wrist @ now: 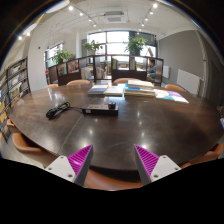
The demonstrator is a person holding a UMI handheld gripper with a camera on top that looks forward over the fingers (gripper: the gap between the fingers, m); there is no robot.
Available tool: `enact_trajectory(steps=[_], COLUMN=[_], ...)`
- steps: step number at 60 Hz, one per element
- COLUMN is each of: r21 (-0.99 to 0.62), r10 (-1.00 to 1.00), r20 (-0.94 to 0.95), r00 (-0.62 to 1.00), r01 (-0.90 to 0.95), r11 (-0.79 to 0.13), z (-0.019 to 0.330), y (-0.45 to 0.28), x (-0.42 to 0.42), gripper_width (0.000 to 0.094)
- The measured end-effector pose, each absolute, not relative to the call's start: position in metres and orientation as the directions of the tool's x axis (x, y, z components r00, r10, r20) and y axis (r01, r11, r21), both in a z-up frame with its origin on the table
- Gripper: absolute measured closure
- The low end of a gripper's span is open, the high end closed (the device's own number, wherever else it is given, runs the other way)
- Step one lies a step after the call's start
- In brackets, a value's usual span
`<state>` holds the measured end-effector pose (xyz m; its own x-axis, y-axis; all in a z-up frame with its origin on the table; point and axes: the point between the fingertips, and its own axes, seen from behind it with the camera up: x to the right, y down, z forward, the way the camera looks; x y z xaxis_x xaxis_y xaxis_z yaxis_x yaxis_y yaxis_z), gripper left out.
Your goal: Unplug charger
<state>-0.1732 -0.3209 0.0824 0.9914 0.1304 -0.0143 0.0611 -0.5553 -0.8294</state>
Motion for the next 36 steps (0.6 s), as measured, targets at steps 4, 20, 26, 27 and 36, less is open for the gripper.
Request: enact_trajectory(steps=[4,20,26,27,36], r21=[-0.826,-0.821,-0.823,-0.823,-0.817], r10=[0.147,0.094,0.067,0.063,0.061], r20=[-0.017,-0.025,-0.027,-0.029,-0.019], r00=[0.989,0.995,0.997,0.998,0.998], r01=[0.069,0.033,0.016,0.012,0.02], r11=[-0.56,-0.57,-0.568,-0.568,-0.577], z=[0.074,0.044,0.036,0.035,0.018], y=[-0.282,-0.102,-0.047,-0.038,0.007], x=[-0.187,-0.217,-0.214,-0.214,-0.213], gripper_width=[0.0134,0.0174,0.0205,0.0214,0.0324])
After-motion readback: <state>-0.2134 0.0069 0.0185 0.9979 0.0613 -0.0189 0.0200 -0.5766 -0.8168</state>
